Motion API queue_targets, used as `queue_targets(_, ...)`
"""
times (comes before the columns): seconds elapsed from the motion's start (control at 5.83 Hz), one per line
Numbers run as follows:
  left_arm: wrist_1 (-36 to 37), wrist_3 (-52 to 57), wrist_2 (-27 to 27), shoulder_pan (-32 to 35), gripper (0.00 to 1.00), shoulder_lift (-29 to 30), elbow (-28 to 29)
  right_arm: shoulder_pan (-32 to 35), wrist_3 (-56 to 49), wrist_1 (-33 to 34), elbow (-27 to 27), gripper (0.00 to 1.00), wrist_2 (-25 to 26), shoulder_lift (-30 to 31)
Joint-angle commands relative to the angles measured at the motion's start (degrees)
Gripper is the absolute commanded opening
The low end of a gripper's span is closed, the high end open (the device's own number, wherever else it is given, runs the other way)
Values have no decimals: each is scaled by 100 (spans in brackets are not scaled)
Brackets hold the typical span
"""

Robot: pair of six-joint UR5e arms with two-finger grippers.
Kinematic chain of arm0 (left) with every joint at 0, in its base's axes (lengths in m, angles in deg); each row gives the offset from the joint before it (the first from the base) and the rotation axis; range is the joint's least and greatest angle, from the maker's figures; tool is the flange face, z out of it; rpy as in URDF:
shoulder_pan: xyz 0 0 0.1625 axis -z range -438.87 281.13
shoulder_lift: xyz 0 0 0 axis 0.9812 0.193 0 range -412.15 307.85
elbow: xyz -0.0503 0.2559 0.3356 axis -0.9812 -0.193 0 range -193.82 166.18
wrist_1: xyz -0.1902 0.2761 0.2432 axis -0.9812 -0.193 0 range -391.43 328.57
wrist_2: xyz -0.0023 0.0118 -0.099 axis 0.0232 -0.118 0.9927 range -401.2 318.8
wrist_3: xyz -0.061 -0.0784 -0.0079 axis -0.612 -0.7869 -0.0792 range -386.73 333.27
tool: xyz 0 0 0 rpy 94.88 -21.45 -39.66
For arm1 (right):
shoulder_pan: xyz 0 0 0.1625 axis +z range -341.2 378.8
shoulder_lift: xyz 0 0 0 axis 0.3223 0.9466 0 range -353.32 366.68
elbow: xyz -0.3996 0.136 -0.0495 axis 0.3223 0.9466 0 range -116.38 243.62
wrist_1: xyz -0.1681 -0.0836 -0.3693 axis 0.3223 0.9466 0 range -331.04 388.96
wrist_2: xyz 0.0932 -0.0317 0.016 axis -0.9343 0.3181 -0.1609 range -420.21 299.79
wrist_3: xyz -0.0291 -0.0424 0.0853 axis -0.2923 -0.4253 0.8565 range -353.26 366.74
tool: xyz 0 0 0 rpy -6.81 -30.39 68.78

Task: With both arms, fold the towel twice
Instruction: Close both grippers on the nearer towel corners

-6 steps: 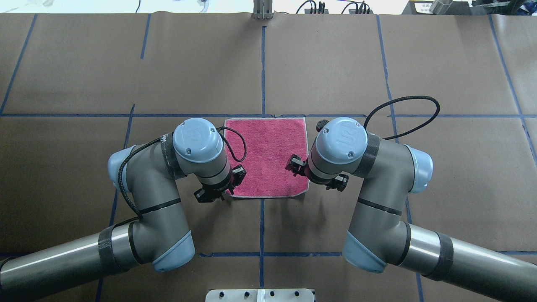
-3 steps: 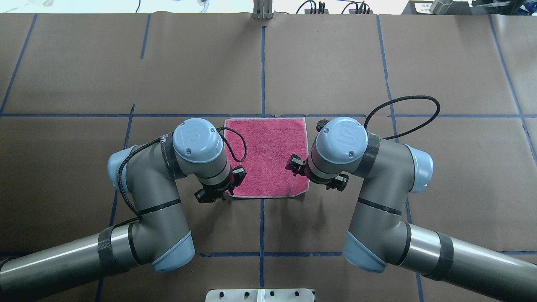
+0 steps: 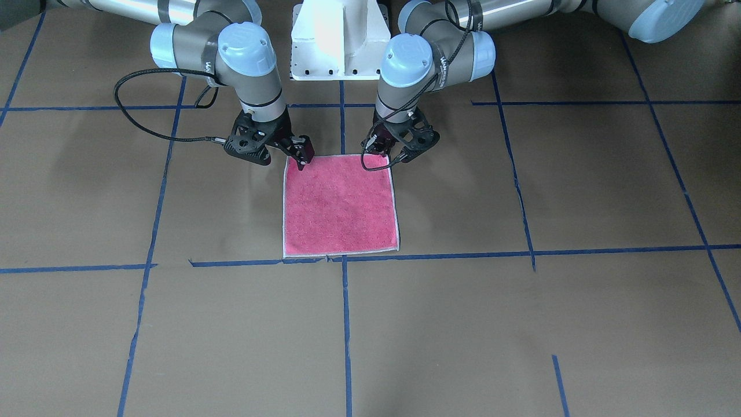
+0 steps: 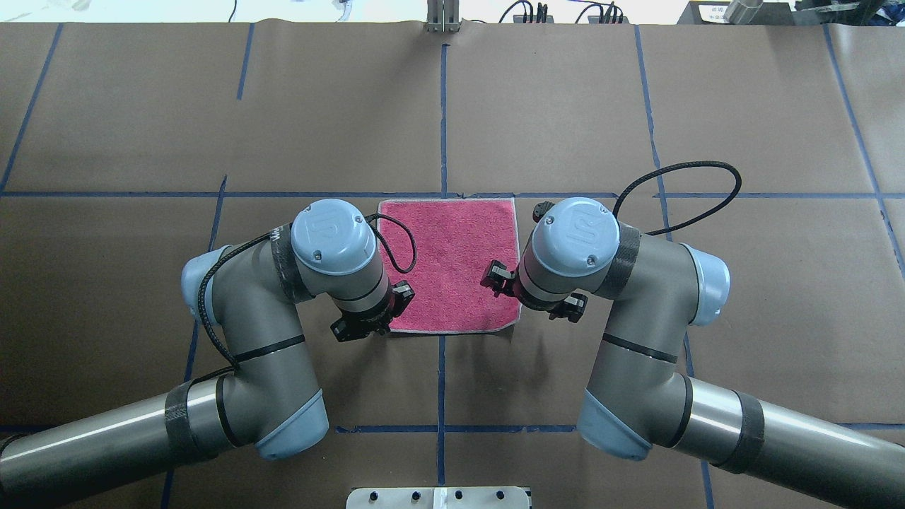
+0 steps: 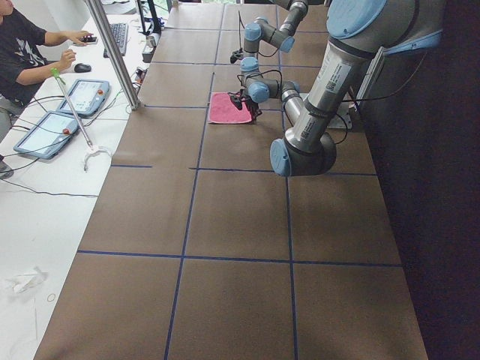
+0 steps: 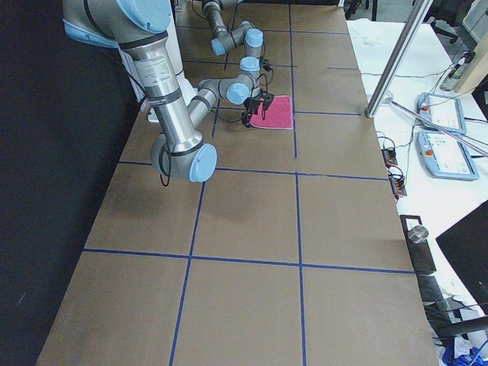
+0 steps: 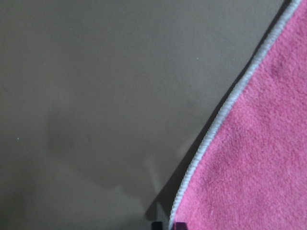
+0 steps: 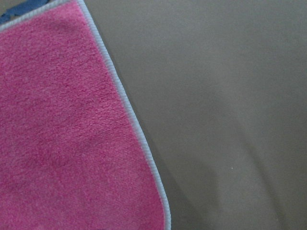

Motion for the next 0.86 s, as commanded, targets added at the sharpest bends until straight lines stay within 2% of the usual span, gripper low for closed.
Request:
queue_targets(0.0, 0, 8, 0, 0, 6, 0, -8, 0, 6, 0, -22, 100, 0, 2)
queue_targets(0.34, 0, 8, 0, 0, 6, 0, -17, -61, 49, -53, 30, 100, 0, 11)
queue_targets(0.69, 8, 8, -17, 17, 6, 0, -17, -263, 646, -62, 30, 100, -18, 29)
